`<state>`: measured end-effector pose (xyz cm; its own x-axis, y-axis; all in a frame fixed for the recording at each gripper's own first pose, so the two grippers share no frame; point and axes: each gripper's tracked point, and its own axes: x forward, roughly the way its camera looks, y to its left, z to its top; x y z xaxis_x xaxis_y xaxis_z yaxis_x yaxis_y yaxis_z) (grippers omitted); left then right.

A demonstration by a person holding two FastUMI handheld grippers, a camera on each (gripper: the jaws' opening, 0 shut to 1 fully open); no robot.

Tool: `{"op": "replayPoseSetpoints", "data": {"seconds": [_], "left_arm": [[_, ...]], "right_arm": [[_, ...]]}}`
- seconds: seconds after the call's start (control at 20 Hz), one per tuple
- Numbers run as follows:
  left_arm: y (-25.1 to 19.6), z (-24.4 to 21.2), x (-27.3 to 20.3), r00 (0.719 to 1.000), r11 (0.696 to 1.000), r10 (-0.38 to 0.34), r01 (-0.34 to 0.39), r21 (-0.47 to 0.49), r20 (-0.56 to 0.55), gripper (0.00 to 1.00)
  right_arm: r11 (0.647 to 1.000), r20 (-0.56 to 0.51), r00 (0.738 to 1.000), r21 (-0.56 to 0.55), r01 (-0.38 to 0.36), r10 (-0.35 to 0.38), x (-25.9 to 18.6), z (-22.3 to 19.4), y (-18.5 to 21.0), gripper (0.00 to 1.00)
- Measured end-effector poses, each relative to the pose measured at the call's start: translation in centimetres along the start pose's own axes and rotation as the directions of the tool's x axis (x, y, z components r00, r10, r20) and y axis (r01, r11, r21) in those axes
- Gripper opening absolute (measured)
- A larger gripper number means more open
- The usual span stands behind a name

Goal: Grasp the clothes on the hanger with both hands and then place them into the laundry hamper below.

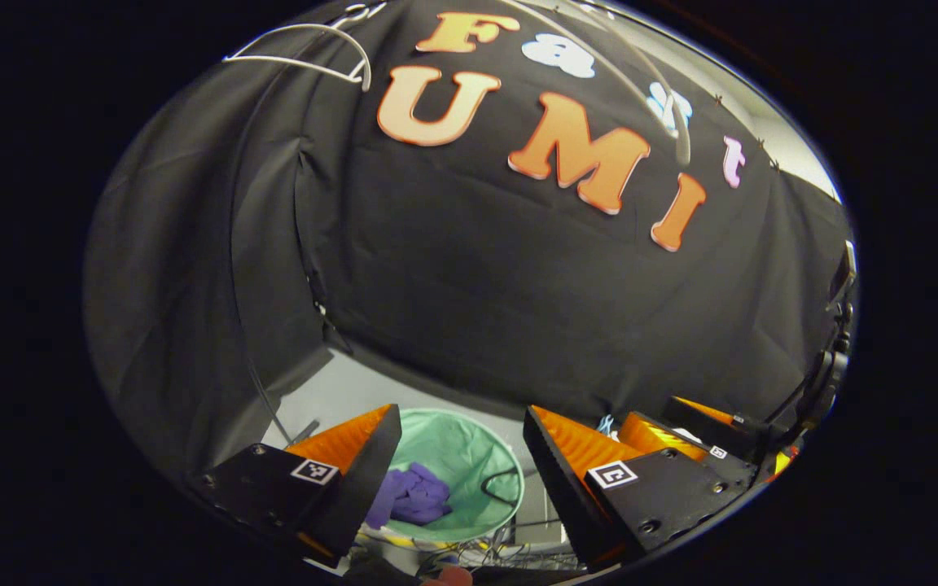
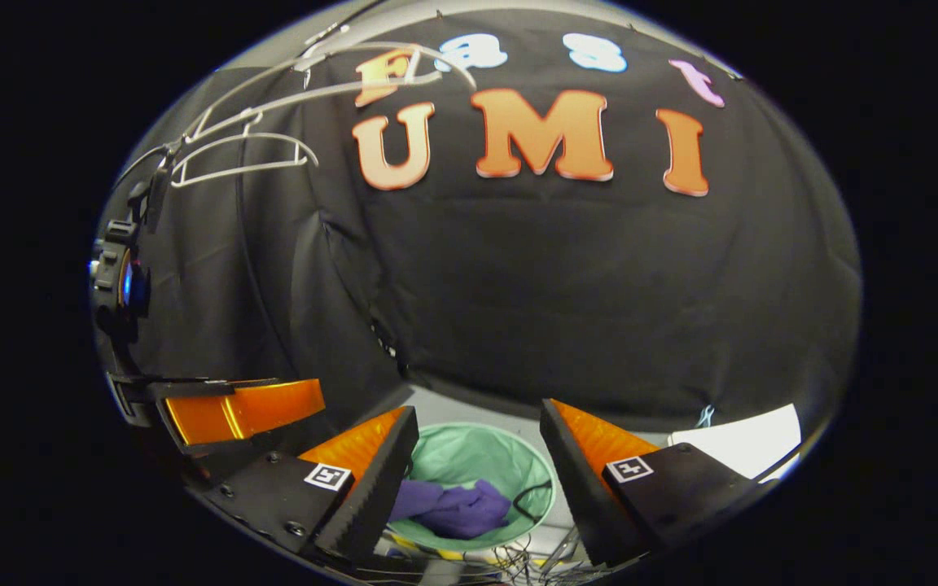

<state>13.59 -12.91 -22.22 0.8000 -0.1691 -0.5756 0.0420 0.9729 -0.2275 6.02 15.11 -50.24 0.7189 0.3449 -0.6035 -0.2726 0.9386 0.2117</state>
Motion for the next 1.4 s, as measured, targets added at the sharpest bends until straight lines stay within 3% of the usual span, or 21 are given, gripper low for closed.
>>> {"op": "replayPoseSetpoints", "data": {"seconds": [0.15,0.3,0.35,0.4,0.5,0.6,0.65,0.95,1.0,1.1,1.4], "left_arm": [[-1.1,4.5,-1.9,0.994,0.999,-0.034,0.038,-0.033,0.107,0.96],[-1.5,9.4,-3.8,0.973,0.999,-0.037,0.04,-0.009,0.226,0.96],[-1.8,10.7,-4.8,0.962,0.999,-0.04,0.042,0.0,0.27,0.95],[-2.1,12.2,-5.6,0.948,0.999,-0.043,0.042,0.01,0.314,0.95],[-3.0,14.7,-7.6,0.917,0.998,-0.064,0.053,0.038,0.394,0.91],[-3.8,16.6,-8.9,0.89,0.997,-0.066,0.039,0.069,0.451,0.95],[-4.0,17.1,-9.9,0.878,0.996,-0.066,0.031,0.082,0.474,0.91],[-3.6,16.6,-13.8,0.83,0.993,-0.072,0.005,0.121,0.553,0.91],[-3.9,16.4,-14.0,0.828,0.991,-0.072,-0.002,0.131,0.556,0.95],[-4.0,16.6,-13.8,0.832,0.99,-0.081,0.005,0.139,0.549,0.91],[-4.8,16.6,-12.9,0.833,0.988,-0.101,0.02,0.153,0.543,0.95]], "right_arm": [[0.999,0.143,0.989,-0.018,0.032,-0.029,-2.4,5.7,-0.8,0.98],[0.999,0.255,0.966,-0.022,0.044,-0.037,-5.4,10.8,-1.0,0.98],[0.999,0.281,0.959,-0.019,0.048,-0.041,-6.1,11.9,-1.4,1.0],[0.999,0.304,0.952,-0.016,0.052,-0.045,-6.8,13.0,-1.7,0.89],[0.997,0.342,0.937,-0.02,0.077,-0.065,-7.7,14.3,-2.5,0.89],[0.995,0.373,0.924,-0.015,0.101,-0.088,-8.9,15.0,-3.4,0.89],[0.995,0.387,0.918,-0.007,0.101,-0.09,-9.4,15.4,-3.7,0.89],[0.99,0.462,0.876,0.033,0.136,-0.135,-11.9,17.3,-6.3,0.89],[0.989,0.469,0.872,0.037,0.141,-0.141,-12.2,17.6,-6.4,0.89],[0.989,0.473,0.87,0.043,0.138,-0.142,-12.6,17.4,-6.8,0.89],[0.989,0.471,0.87,0.059,0.134,-0.146,-12.7,17.1,-7.6,0.89]]}}
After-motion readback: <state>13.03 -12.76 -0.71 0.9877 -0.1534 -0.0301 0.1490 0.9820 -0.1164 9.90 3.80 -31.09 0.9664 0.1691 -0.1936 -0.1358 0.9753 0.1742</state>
